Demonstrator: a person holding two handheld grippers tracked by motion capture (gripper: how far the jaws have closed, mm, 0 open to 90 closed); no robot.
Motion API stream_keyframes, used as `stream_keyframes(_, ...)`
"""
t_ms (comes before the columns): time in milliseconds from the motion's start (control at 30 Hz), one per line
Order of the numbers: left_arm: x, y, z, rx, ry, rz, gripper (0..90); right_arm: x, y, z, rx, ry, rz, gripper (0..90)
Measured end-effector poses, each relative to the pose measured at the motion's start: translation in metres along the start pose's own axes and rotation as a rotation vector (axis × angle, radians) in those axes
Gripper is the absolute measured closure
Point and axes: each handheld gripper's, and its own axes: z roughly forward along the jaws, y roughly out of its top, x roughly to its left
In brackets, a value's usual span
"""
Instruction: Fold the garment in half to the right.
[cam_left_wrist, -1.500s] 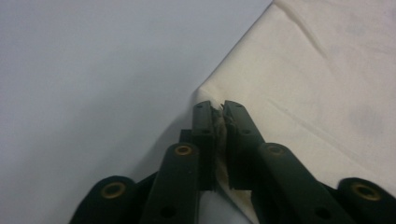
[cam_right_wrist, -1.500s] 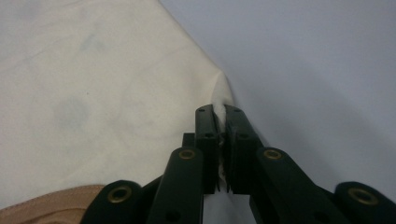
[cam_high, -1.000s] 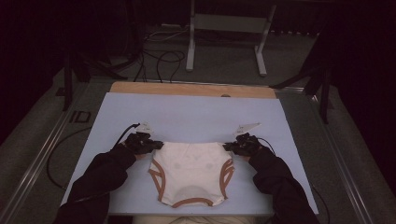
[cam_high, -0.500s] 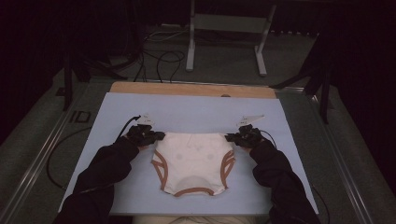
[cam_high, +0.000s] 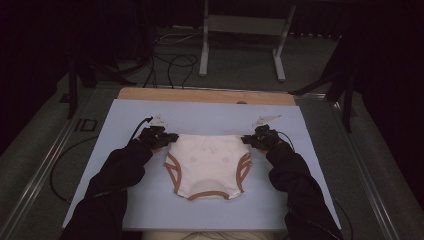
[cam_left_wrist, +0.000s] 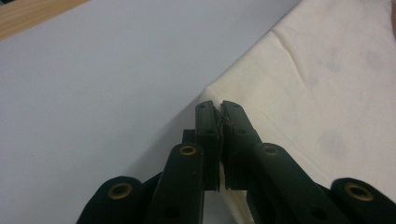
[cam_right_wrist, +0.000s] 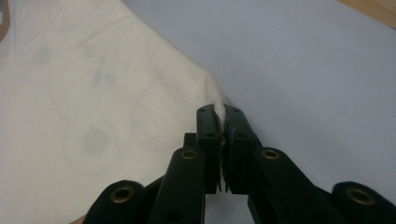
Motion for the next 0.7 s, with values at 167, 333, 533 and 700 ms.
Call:
stream_keyframes(167, 0.005, 0.002, 0.004, -0.014, 0.013, -0.011, 87.9, -0.005, 0.003, 0.004, 0.006, -0.01, 0.01, 86.7)
stream_keyframes(333, 0.008, 0.004, 0.008, -0.02, 0.026, -0.024, 87.9, -0.008, 0.005, 0.007, 0.003, -0.023, 0.024, 86.7)
stream_keyframes(533, 0.011, 0.005, 0.013, -0.025, 0.039, -0.026, 87.8, -0.012, 0.006, 0.013, 0.022, -0.043, 0.028, 86.7)
stream_keyframes(700, 0.014, 0.005, 0.018, -0.022, 0.045, -0.04, 87.8, -0.015, 0.006, 0.017, 0.024, -0.051, 0.033, 86.7)
